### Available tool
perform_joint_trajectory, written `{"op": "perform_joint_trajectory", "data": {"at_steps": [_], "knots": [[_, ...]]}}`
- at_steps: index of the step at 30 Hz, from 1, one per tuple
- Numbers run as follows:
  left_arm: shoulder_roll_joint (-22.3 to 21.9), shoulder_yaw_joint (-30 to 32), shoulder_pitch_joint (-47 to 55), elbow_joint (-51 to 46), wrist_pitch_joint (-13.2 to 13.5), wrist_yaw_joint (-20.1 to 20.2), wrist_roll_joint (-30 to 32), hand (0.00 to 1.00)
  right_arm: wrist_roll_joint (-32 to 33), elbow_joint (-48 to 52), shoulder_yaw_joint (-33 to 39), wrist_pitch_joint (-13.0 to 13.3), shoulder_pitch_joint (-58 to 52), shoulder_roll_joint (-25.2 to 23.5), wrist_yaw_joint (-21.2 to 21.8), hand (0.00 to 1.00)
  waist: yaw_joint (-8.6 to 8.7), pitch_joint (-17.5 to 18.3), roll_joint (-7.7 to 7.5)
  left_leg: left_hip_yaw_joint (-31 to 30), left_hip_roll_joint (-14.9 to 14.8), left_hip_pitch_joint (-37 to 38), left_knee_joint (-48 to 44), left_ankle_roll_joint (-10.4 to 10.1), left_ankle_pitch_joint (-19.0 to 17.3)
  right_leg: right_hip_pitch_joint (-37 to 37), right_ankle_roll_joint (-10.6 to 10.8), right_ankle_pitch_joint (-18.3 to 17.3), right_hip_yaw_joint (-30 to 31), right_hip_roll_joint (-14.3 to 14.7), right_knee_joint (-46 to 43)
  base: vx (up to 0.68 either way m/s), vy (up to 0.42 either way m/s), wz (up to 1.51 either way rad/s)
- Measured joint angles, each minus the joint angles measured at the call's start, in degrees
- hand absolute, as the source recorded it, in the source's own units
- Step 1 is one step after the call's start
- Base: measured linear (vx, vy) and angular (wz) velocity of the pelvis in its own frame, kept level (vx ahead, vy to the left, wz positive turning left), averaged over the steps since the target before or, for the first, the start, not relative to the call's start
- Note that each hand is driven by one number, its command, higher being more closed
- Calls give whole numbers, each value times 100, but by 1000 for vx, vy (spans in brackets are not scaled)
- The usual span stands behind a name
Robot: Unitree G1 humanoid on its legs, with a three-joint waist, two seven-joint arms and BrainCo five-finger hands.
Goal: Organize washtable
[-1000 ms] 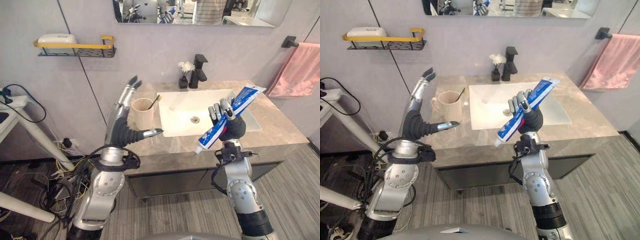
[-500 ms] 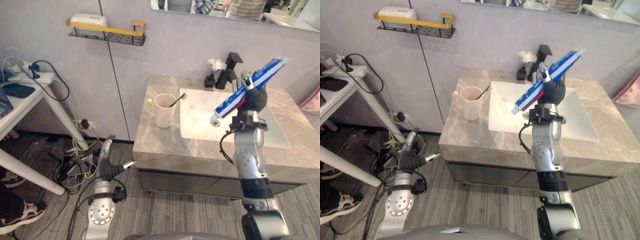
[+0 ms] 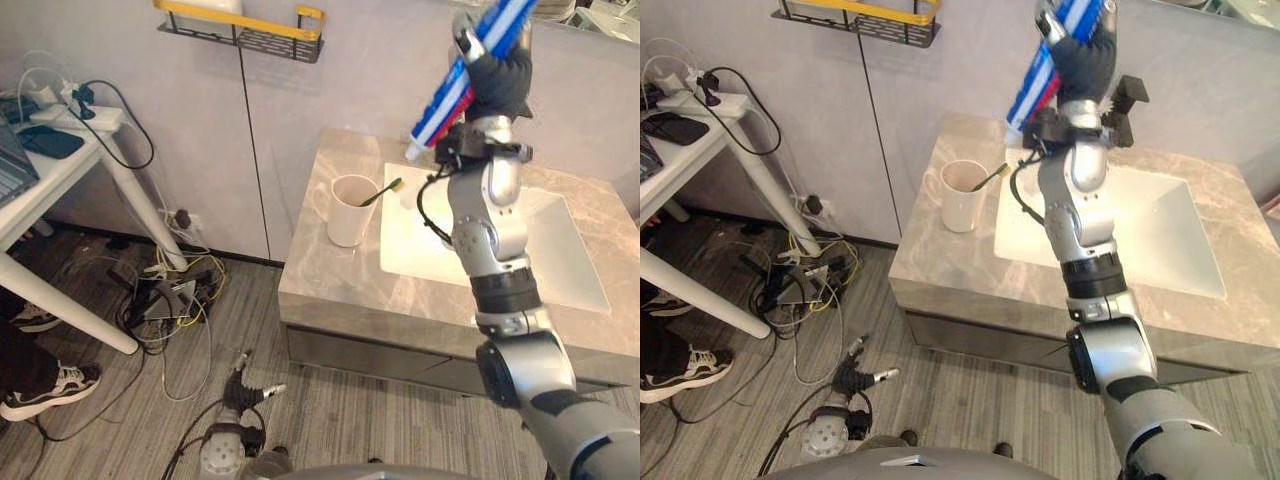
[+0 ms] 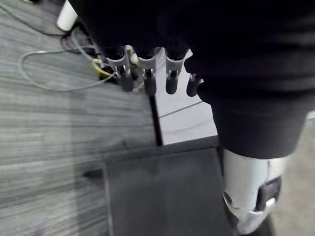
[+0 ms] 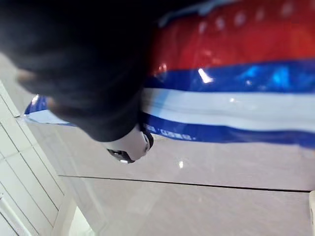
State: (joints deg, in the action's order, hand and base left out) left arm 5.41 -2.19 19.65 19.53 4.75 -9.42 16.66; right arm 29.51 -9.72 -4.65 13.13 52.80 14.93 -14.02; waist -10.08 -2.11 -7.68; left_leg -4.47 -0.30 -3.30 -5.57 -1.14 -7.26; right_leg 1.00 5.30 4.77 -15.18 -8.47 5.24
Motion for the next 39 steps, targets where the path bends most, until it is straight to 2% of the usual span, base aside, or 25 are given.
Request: {"op": "perform_joint_trajectory", "data": {"at_steps": [8, 12, 19, 22, 27, 39], "knots": [[21, 5, -185, 540, -45, -21, -1, 0, -896, -87, -494, -134, 209, 10, -49, 100, -123, -33, -17, -72, -9, -220, -171, -13, -7, 94, 1, 3, -16, 19, 0, -40, -7, 4], [21, 13, -234, 559, -43, -105, 1, 0, -1239, -192, -663, -256, 335, 118, -86, 100, -139, -113, -72, -84, -13, -246, -190, -18, -3, 103, 2, 5, -17, 25, 0, -8, -2, 0], [37, 7, -354, 679, -44, -165, 4, 0, -1963, -246, -800, -271, 681, 148, -187, 100, -155, -153, -127, -88, -7, -395, -261, -19, -3, 219, 6, 23, -29, 22, 0, 3, 0, 0], [40, -1, -415, 747, -48, -249, 4, 0, -2000, -452, -887, -348, 698, 147, -229, 100, -159, -211, -190, -90, -5, -396, -266, -19, -4, 218, 5, 25, -30, 18, 0, 0, 0, 0], [40, -2, -486, 744, -48, -305, 3, 0, -1999, -625, -900, -486, 697, 133, -241, 100, -180, -355, -200, -102, -5, -435, -290, -19, -5, 238, 3, 59, -30, 19, 0, 0, 0, 0], [27, -8, -534, 744, -60, -382, 3, 0, -1997, -654, -899, -506, 681, -19, -411, 100, -194, -466, -82, -138, -3, -540, -347, -25, -9, 293, 3, 60, -59, 25, 0, -2, -1, 1]]}}
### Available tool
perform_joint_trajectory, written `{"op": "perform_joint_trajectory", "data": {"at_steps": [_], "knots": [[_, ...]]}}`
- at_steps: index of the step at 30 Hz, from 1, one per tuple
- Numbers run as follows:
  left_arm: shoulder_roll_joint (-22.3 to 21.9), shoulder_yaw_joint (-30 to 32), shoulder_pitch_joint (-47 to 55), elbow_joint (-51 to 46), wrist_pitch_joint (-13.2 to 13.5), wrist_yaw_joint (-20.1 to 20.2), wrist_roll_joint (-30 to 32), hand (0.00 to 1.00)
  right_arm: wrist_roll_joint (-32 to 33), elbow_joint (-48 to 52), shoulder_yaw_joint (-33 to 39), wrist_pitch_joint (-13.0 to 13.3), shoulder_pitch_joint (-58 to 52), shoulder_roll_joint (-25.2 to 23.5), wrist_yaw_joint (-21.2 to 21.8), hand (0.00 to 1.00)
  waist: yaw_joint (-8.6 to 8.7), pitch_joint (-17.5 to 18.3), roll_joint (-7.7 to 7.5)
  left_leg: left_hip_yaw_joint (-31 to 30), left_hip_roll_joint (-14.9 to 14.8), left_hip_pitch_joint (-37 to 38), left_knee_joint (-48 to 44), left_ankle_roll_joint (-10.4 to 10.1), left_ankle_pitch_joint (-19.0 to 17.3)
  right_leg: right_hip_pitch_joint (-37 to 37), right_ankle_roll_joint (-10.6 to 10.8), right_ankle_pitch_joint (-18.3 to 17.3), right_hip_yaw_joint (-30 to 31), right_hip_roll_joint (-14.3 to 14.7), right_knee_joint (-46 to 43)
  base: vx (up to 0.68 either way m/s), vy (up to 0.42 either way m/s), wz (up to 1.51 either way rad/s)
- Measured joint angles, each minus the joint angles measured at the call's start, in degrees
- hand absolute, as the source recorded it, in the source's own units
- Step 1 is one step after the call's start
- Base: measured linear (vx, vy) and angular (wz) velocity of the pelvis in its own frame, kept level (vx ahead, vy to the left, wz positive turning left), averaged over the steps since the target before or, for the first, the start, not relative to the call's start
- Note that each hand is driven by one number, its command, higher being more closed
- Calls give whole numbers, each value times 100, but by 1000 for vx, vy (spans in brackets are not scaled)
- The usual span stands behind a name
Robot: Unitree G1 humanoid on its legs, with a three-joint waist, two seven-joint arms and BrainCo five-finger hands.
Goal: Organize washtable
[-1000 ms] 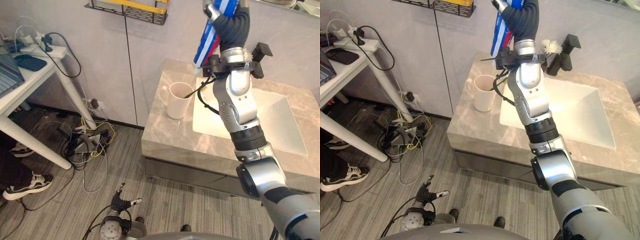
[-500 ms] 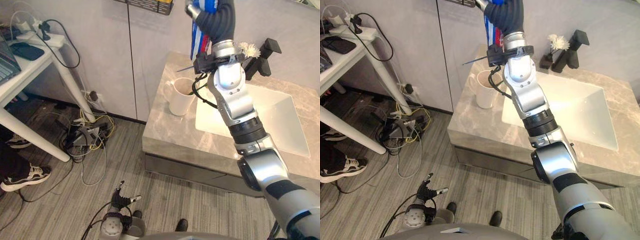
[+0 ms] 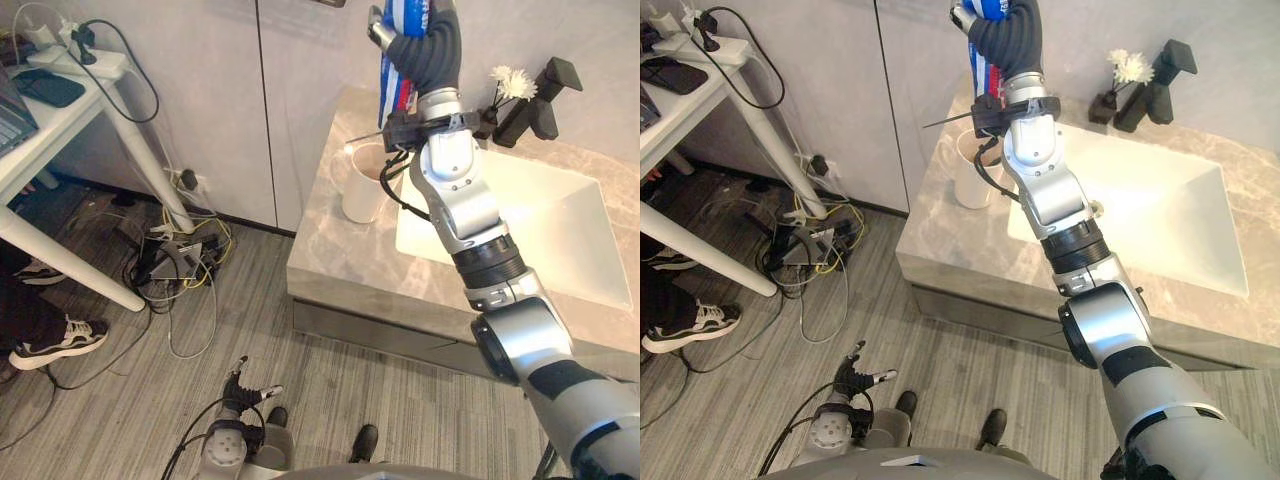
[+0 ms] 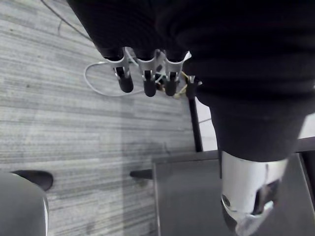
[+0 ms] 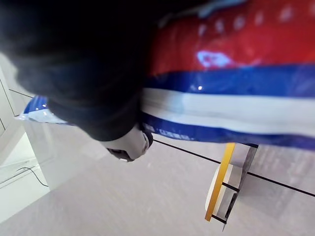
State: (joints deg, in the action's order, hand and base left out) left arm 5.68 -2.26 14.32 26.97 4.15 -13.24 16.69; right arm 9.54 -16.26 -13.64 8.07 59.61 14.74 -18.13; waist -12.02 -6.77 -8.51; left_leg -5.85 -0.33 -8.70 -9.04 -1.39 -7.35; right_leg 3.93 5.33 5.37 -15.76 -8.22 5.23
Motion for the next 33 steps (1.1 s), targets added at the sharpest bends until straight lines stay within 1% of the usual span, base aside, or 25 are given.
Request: {"op": "perform_joint_trajectory", "data": {"at_steps": [5, 8, 13, 18, 33], "knots": [[2, -31, -5, 0, -1, -50, 1, 0, 2, 0, 3, 0, -164, -67, -23, 100, -13, -4, 5, 8, 2, -4, -6, -1, -1, 2, -1, 0, 2, -3, 0, 0, 0, 0], [-2, -58, -5, 2, -6, -93, 1, 0, 4, 1, 14, 1, -350, -259, -60, 100, -13, -9, 12, 9, 0, -6, -15, -10, -8, 4, -1, 0, 9, 0, 0, 0, 0, 0], [-8, -113, -20, 2, -6, -110, 0, 0, 2, 3, 8, 1, -478, -409, -59, 100, -24, -54, 55, 8, -1, -12, -23, -12, -10, 4, -1, 1, 13, 0, 0, 0, 0, 0], [-16, -117, -48, 0, -6, -132, 0, 0, 1, 3, -5, 1, -483, -418, -59, 100, -28, -128, 65, 8, -1, -21, -27, -12, -10, 12, -2, 1, 14, 3, 0, 0, 0, 0], [-16, -117, -49, -2, -5, -208, -1, 0, -4, 3, -13, 1, -625, -473, -95, 100, -31, -133, 64, 10, 0, -55, -28, -13, -11, 49, -3, 2, 24, 2, 0, 0, 0, 0]]}}
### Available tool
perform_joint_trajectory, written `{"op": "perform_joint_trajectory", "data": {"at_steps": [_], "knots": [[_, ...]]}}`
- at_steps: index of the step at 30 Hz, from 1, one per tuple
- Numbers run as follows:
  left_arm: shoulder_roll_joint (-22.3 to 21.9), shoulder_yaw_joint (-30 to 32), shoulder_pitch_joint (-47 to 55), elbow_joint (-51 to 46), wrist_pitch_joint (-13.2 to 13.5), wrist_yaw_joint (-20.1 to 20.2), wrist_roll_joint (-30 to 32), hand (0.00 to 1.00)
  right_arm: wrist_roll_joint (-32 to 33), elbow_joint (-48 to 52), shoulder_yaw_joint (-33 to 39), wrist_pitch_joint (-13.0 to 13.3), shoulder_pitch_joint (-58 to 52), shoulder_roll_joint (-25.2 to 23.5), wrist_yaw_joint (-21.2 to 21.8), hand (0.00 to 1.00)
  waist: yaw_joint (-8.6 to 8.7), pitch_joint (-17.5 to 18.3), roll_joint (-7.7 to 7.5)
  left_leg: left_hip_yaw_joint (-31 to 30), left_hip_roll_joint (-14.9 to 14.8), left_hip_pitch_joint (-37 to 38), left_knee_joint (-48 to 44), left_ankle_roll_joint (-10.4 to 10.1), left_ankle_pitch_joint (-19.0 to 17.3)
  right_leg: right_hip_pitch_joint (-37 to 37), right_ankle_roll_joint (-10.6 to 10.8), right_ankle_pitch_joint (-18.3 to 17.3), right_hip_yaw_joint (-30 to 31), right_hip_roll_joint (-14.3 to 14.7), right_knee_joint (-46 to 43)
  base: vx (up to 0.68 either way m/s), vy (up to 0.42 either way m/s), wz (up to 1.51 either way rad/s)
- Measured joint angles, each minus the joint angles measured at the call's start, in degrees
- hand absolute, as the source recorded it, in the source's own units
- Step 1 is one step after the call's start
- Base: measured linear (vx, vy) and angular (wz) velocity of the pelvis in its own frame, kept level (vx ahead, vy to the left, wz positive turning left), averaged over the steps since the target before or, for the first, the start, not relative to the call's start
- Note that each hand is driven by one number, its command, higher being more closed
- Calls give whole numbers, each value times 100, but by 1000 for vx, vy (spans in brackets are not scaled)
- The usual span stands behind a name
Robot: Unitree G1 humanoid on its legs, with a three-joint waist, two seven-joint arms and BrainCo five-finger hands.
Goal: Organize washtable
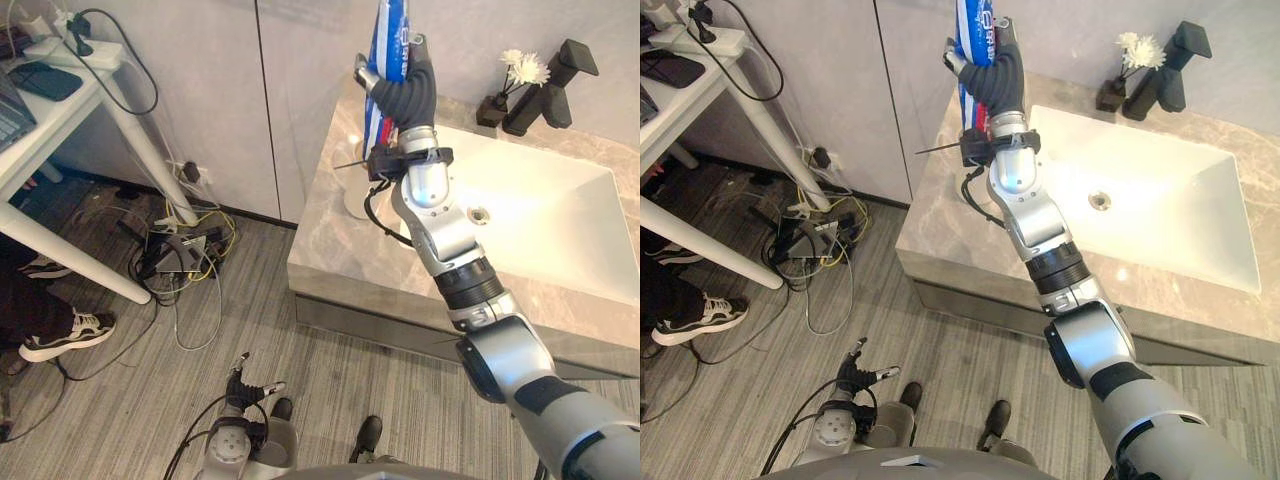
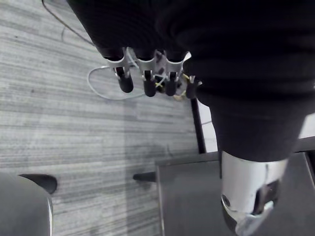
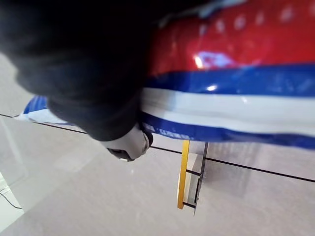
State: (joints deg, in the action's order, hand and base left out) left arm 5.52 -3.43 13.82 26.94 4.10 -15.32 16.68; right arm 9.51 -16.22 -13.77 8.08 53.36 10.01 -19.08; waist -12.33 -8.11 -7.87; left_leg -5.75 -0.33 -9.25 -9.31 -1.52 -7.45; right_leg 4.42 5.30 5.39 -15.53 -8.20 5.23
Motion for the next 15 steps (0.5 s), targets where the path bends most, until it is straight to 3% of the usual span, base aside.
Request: {"op": "perform_joint_trajectory", "data": {"at_steps": [13, 14, 15], "knots": [[-2, 1, 0, 0, 1, -3, 0, 0, -2, 0, -3, -3, -314, -6, 15, 100, 8, -4, -5, 57, -1, -31, 0, 0, 0, 59, -13, 10, 46, -1, -1, 0, 0, -1], [-2, 1, -1, 0, 1, -3, 0, 0, -2, 0, -6, -3, -315, -6, 18, 0, 8, -5, -6, 59, -1, -31, 0, 0, 0, 59, -14, 11, 48, -1, -1, 0, 0, 0], [-2, 1, 0, 0, 1, -3, 0, 0, -2, 0, -6, -3, -315, -6, 21, 0, 8, -5, -6, 60, -1, -31, 0, 1, -1, 60, -14, 11, 49, -1, -1, 0, 0, 0]]}}
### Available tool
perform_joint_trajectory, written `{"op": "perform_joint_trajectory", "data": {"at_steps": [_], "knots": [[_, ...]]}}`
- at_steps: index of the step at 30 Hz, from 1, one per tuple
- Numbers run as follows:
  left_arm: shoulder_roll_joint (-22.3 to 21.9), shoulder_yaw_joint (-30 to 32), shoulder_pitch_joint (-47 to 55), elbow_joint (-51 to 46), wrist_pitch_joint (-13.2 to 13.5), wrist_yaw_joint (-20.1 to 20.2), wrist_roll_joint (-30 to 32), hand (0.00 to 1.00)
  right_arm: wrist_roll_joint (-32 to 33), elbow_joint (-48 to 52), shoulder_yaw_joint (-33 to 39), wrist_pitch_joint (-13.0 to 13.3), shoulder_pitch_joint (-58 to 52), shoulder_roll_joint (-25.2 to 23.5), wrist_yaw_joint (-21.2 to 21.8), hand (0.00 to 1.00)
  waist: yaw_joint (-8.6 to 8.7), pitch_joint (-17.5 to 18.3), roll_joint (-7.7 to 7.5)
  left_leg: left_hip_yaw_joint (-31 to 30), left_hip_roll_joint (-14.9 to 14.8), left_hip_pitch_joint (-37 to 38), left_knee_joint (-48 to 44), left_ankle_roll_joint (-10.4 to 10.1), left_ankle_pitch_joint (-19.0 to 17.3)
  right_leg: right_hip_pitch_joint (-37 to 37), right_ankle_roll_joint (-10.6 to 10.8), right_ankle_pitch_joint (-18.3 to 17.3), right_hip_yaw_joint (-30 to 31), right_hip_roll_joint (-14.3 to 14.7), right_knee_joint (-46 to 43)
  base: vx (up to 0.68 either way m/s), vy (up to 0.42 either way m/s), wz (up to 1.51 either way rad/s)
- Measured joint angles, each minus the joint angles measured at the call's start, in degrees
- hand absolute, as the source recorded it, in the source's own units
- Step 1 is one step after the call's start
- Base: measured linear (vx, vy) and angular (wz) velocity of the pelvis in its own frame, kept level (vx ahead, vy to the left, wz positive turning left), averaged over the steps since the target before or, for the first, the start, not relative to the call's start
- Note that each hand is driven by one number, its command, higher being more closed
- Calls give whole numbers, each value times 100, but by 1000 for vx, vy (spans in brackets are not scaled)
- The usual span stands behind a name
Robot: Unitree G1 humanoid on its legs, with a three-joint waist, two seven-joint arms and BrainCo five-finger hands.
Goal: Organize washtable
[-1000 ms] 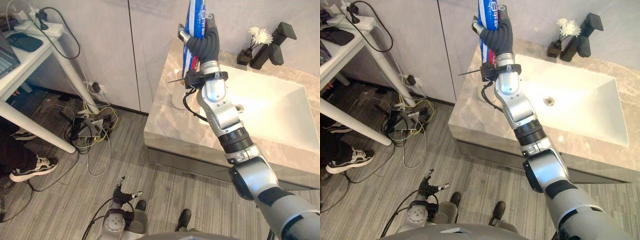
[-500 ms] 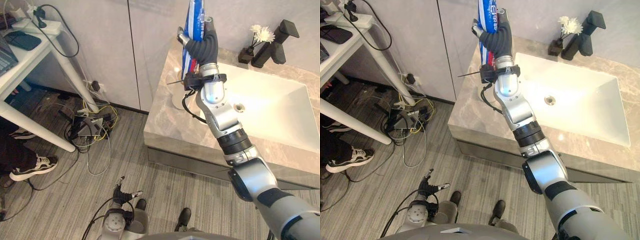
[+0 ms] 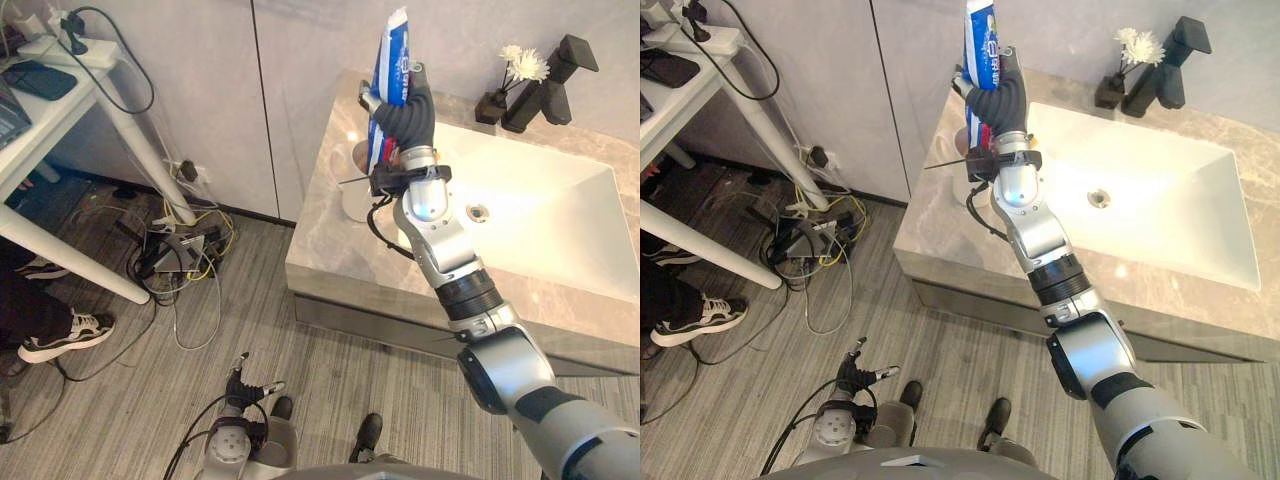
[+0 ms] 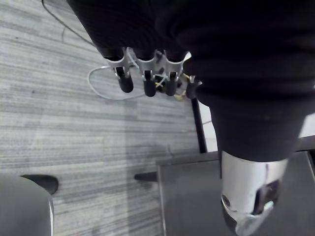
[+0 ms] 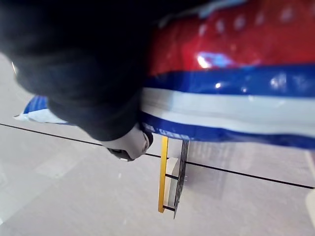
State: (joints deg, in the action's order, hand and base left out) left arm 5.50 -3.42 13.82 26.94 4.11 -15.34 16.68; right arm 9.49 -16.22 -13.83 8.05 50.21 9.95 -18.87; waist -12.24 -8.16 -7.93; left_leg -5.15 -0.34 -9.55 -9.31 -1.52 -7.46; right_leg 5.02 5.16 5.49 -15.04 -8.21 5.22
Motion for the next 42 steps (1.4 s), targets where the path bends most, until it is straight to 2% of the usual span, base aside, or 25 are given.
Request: {"op": "perform_joint_trajectory", "data": {"at_steps": [21, 29, 33, 39, 42], "knots": [[-9, 5, -2, 1, -17, -42, 0, 0, 9, 109, -3, 10, -95, -197, 17, 0, 36, -31, -15, 28, -8, 9, -21, 1, 1, 88, -2, -1, 76, -5, -171, -1, 1, -1], [-15, 19, -2, 1, -75, -43, 1, 0, 16, 652, 25, 34, -513, -219, -1, 0, 69, -32, -16, 70, -9, 34, -11, 2, 1, 90, -2, -1, 152, -5, -170, 0, 1, -2], [-27, 27, -1, 3, -106, -42, 2, 0, 13, 1448, 60, 212, -736, -231, -48, 0, 84, -31, -18, 98, -9, 54, -10, 2, 1, 88, -2, -1, 176, -8, -178, -4, 2, -3], [-29, 29, -5, 50, -104, -24, 10, 0, 21, 2021, 300, 437, -737, -329, -135, 0, 121, -22, -30, 189, -12, 135, -9, 2, 2, 68, -2, -1, 251, -9, -216, -15, 4, -7], [-8, 33, -65, 230, -92, 10, 11, 0, 40, 2372, 311, 527, -736, -329, -144, 0, 241, -16, -35, 210, -12, 224, 8, 3, 2, 6, -2, -1, 287, -13, -223, -17, 10, -7]]}}
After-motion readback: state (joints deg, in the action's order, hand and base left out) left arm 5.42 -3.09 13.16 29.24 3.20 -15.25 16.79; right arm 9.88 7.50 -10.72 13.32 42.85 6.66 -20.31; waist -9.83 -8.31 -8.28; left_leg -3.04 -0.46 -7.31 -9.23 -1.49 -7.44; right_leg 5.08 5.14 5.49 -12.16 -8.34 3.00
